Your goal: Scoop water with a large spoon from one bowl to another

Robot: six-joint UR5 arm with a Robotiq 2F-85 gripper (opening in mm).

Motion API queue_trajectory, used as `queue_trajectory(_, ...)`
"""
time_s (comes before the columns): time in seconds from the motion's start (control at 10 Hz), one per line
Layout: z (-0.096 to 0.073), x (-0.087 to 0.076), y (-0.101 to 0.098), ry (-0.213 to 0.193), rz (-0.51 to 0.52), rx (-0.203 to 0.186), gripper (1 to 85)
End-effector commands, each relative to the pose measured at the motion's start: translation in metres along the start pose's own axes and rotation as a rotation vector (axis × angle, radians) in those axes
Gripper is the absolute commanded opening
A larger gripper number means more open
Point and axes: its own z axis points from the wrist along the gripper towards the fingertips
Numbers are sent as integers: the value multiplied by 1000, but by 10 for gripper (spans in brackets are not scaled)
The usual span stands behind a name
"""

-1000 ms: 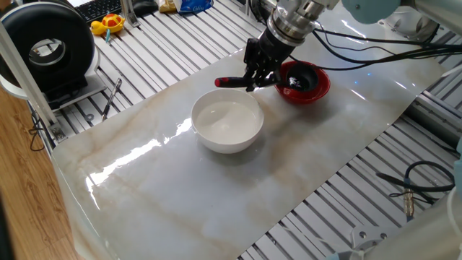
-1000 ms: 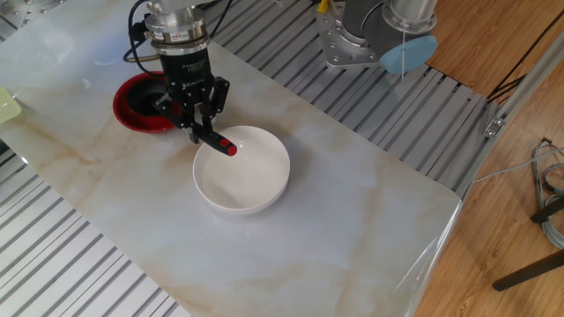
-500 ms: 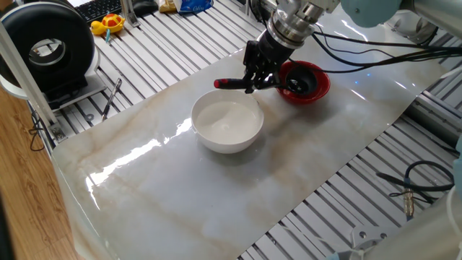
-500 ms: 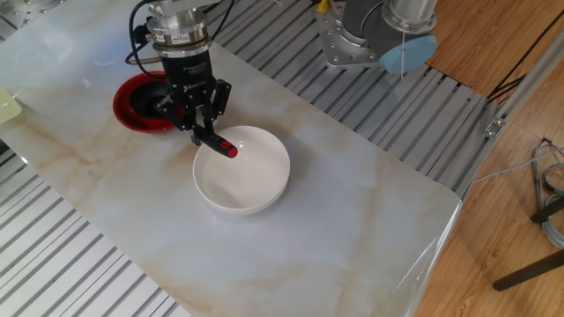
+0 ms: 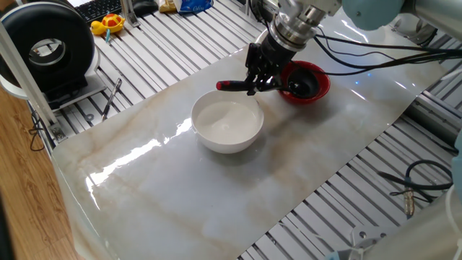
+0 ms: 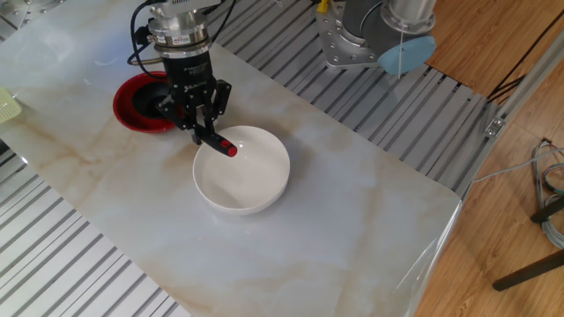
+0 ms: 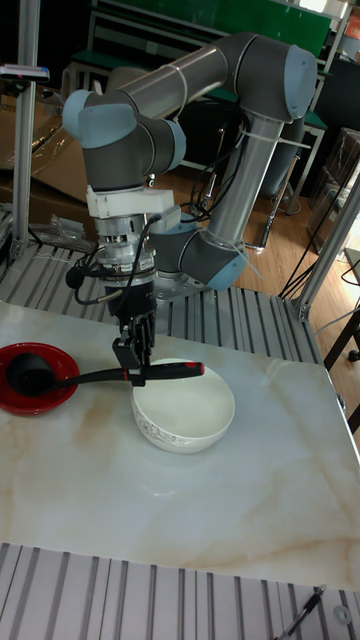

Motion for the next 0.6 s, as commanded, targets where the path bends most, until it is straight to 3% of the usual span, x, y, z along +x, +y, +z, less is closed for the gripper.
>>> queue_trajectory(0.0,1,5,0,-8,-1,12,13)
queue_trajectory(0.5,6,16,-3,14,-22,28,13)
